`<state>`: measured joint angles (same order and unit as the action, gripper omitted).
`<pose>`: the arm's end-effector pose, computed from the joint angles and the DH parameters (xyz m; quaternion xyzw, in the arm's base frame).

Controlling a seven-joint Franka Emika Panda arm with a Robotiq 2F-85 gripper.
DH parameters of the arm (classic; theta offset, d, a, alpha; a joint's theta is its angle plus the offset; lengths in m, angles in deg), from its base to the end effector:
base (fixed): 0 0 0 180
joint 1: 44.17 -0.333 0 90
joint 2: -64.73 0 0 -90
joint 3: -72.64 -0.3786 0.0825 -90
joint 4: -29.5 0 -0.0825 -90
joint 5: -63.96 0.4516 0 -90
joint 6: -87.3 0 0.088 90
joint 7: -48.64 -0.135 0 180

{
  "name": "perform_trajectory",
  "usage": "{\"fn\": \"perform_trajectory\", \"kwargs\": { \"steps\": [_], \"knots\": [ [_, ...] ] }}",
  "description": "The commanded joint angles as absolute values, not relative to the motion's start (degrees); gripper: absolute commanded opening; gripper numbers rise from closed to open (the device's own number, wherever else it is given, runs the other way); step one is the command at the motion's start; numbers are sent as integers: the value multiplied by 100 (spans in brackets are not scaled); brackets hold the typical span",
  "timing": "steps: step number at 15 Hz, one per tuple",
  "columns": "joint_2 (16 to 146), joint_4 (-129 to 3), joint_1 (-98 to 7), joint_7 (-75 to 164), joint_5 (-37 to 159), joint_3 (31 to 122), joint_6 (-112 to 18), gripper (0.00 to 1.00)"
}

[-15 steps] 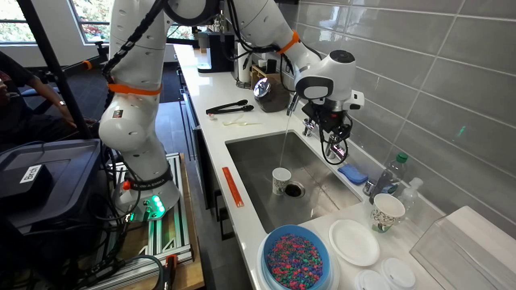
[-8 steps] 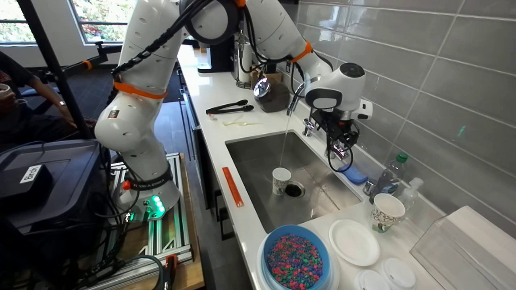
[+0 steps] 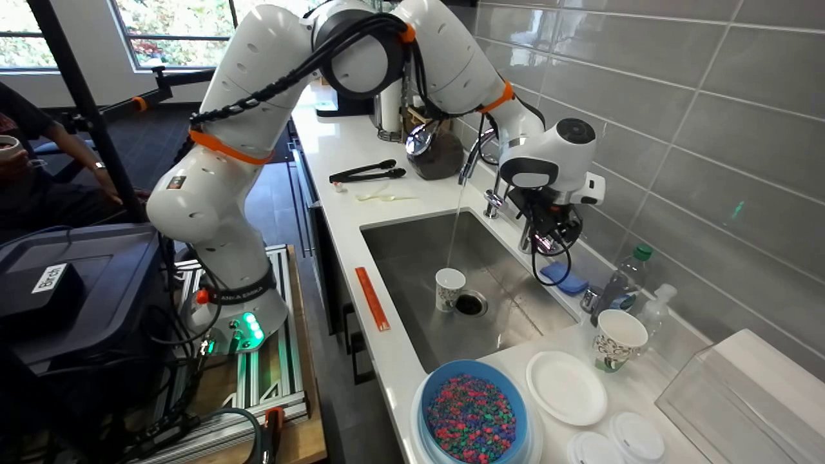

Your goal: Close the faucet.

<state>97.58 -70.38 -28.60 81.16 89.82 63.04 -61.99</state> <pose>0.7790 -0.0987 0.2607 -0.9729 -0.0318 -0.1905 0.1274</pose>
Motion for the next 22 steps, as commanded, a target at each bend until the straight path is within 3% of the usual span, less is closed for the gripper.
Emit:
{"fn": "perform_trajectory", "kwargs": {
  "steps": [1, 2, 3, 6, 12, 16, 17, 18, 20, 22],
  "knots": [
    [10050, -6733, -2680, 8163, 9087, 6064, -6246, 89],
    [10073, -6716, -2661, 8160, 9076, 6040, -6245, 66],
    [10087, -6700, -2650, 8140, 9058, 6031, -6231, 65],
    [10078, -6716, -2649, 8077, 9004, 6052, -6233, 47],
    [9942, -6872, -2641, 7947, 8965, 6108, -6259, 49],
    [9864, -6963, -2706, 7797, 8881, 6165, -6236, 33],
    [9846, -6988, -2725, 7754, 8854, 6186, -6240, 20],
    [9829, -7009, -2719, 7736, 8840, 6198, -6243, 14],
    [9792, -7041, -2717, 7703, 8837, 6216, -6243, 6],
    [9784, -7060, -2711, 7708, 8839, 6211, -6250, 7]
  ]
}}
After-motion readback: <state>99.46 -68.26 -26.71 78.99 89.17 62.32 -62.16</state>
